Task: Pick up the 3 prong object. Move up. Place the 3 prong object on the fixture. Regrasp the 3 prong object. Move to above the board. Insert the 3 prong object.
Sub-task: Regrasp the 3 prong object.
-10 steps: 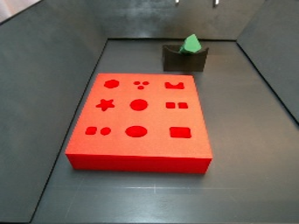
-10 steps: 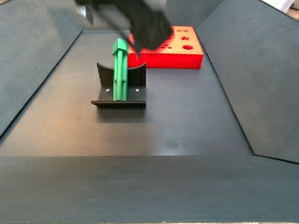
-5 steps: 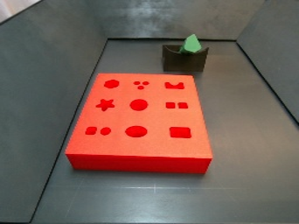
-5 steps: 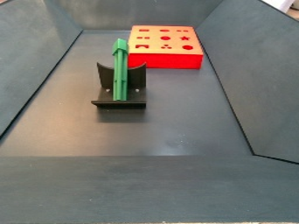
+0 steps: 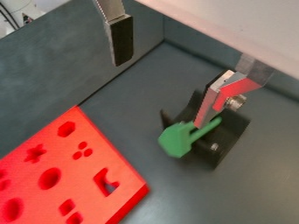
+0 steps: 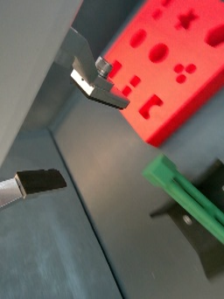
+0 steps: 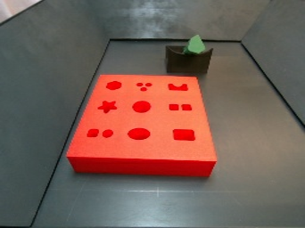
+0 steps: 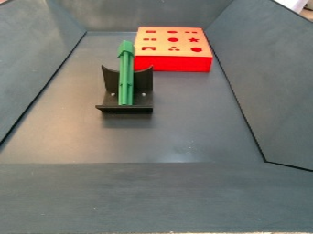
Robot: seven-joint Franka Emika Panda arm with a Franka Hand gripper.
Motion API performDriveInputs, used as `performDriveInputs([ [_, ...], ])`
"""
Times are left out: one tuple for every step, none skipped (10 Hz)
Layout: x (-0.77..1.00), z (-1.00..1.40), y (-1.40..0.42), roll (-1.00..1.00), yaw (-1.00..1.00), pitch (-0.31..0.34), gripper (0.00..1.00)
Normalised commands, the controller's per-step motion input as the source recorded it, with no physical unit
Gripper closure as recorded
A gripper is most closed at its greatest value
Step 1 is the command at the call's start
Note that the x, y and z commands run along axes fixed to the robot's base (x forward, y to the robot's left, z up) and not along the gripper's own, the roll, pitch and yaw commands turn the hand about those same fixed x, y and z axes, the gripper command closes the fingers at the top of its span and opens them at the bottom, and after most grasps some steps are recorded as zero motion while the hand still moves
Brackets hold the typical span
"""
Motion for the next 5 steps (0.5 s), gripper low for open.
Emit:
performDriveInputs([
  [-0.01, 0.01, -0.02, 1.0, 0.04, 0.011, 0.0],
  [0.0, 0.01, -0.02, 1.0, 0.04, 0.009, 0.0],
  [0.0, 0.01, -0.02, 1.0, 0.04, 0.011, 0.0],
  [0.0, 0.0, -0.02, 1.0, 0.04, 0.014, 0.0],
  [0.01, 0.0, -0.02, 1.0, 0.05, 0.023, 0.0],
])
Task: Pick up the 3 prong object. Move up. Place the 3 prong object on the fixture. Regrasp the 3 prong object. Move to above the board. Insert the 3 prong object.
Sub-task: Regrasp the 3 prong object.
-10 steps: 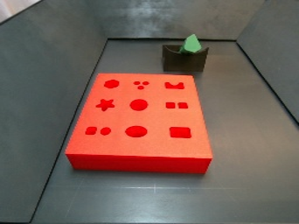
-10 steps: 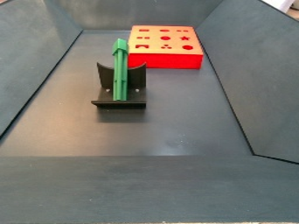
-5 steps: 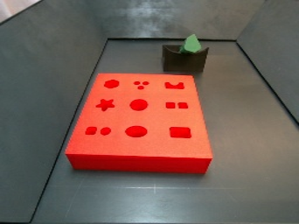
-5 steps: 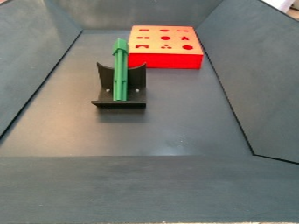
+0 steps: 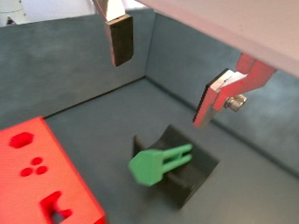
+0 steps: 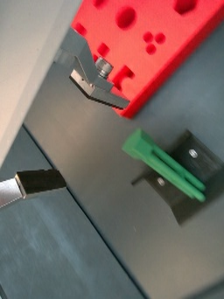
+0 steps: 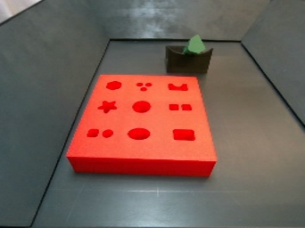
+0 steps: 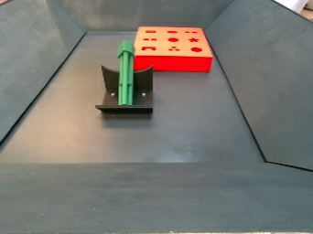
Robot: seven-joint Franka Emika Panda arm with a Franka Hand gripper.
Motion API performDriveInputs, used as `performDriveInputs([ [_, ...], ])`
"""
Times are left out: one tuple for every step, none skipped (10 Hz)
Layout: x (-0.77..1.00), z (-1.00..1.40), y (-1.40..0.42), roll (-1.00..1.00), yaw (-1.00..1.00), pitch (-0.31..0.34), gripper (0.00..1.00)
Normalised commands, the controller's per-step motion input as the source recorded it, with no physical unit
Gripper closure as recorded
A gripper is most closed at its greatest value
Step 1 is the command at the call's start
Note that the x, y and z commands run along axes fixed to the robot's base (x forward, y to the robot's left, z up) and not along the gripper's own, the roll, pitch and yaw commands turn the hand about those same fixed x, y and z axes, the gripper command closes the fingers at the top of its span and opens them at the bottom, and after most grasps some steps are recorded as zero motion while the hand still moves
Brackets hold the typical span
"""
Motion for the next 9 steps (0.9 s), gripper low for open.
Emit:
performDriveInputs([
  [0.02, 0.0, -0.02, 1.0, 0.05, 0.03, 0.0],
  [0.04, 0.0, -0.03, 1.0, 0.05, 0.041, 0.0],
  [0.05, 0.0, -0.03, 1.0, 0.05, 0.048, 0.0],
  [0.06, 0.0, -0.03, 1.0, 0.06, 0.066, 0.0],
  [0.08, 0.0, -0.03, 1.0, 0.06, 0.082, 0.0],
  [0.09, 0.0, -0.04, 1.0, 0.08, 0.112, 0.0],
  [0.1, 0.0, -0.04, 1.0, 0.08, 0.125, 0.0],
  [0.09, 0.0, -0.04, 1.0, 0.12, 0.165, 0.0],
  [0.1, -0.01, -0.05, 1.0, 0.14, 0.183, 0.0],
])
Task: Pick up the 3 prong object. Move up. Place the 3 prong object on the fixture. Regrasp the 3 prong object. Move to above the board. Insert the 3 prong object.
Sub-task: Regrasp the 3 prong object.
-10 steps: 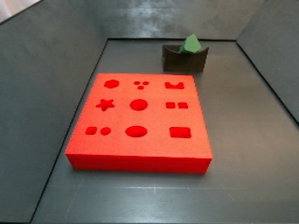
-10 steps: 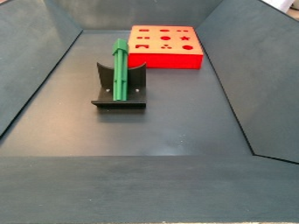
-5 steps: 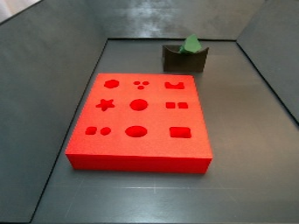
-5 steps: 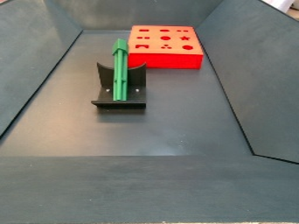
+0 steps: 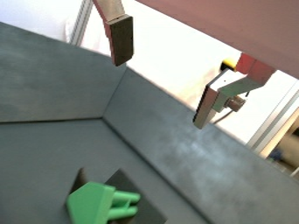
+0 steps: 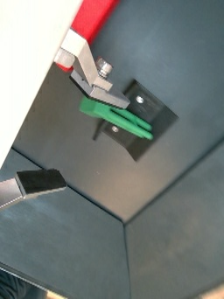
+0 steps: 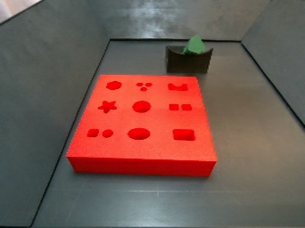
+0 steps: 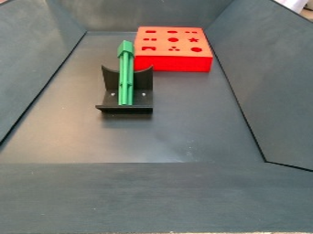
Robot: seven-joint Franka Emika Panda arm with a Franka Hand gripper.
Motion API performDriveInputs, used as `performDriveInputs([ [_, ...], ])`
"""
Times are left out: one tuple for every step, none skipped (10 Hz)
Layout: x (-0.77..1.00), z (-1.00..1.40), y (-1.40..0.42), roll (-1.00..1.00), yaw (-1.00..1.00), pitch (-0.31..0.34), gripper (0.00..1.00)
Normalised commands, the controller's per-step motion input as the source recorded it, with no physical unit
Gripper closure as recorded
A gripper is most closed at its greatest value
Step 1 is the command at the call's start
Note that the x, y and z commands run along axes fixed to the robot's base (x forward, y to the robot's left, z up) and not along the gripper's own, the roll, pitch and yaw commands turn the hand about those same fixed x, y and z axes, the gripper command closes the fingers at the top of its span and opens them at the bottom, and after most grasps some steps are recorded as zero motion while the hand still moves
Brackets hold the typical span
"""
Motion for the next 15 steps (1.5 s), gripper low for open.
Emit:
performDriveInputs([
  [0.11, -0.01, -0.05, 0.85, 0.18, 0.196, 0.0],
  [0.11, -0.01, -0.05, 0.66, 0.19, 0.179, 0.0],
  [0.11, -0.01, -0.05, 0.41, 0.21, 0.148, 0.0],
  [0.1, 0.0, -0.04, 0.28, 0.22, 0.116, 0.0],
  [0.09, 0.0, -0.04, 0.2, 0.22, 0.065, 0.0],
  [0.08, -0.01, -0.04, 0.18, 0.22, 0.042, 0.0],
  [0.03, -1.0, 0.04, 0.22, 0.13, -0.012, 0.0],
  [0.03, -1.0, 0.04, 0.21, 0.11, -0.024, 0.0],
  [0.04, -1.0, 0.04, 0.19, 0.09, -0.051, 0.0],
  [0.05, -1.0, 0.03, 0.13, 0.07, -0.076, 0.0],
  [0.05, -1.0, 0.03, 0.09, 0.05, -0.089, 0.0],
  [0.06, -1.0, 0.03, 0.08, 0.03, -0.093, 0.0],
  [0.06, -1.0, 0.03, 0.06, 0.01, -0.093, 0.0],
  [0.07, -1.0, 0.03, 0.06, -0.01, -0.088, 0.0],
  [0.07, -1.0, 0.02, 0.06, -0.02, -0.074, 0.0],
])
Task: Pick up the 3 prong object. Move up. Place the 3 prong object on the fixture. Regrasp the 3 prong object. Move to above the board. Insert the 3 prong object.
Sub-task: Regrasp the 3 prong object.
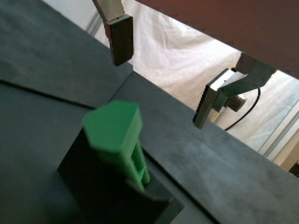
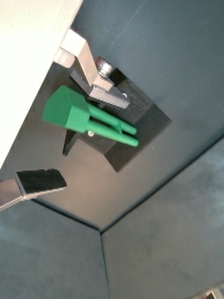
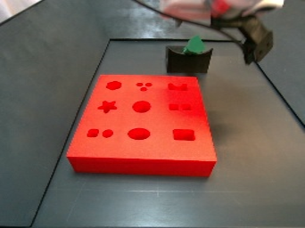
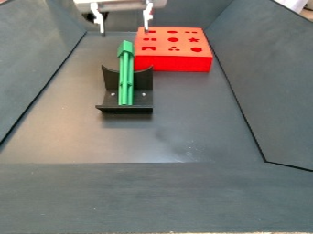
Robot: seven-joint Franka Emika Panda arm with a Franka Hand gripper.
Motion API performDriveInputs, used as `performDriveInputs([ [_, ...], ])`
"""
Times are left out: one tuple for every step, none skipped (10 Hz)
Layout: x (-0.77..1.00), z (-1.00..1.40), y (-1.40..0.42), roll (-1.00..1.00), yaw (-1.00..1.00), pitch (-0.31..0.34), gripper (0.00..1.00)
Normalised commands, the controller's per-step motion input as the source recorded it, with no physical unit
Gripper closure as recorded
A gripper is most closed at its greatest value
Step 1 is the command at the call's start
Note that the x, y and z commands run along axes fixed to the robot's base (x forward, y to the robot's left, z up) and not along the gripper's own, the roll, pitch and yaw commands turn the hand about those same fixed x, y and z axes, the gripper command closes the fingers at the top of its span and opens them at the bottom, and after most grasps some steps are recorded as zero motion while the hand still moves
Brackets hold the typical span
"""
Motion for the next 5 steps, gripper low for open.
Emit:
performDriveInputs([
  [0.08, -1.0, 0.02, 0.06, -0.03, -0.068, 0.0],
  [0.09, -1.0, 0.02, 0.06, -0.03, -0.045, 0.0],
  [0.09, -0.86, 0.01, 0.06, -0.04, -0.025, 0.0],
  [0.09, -0.65, 0.0, 0.06, -0.03, 0.003, 0.0],
  [0.09, -0.49, 0.0, 0.07, -0.02, 0.017, 0.0],
])
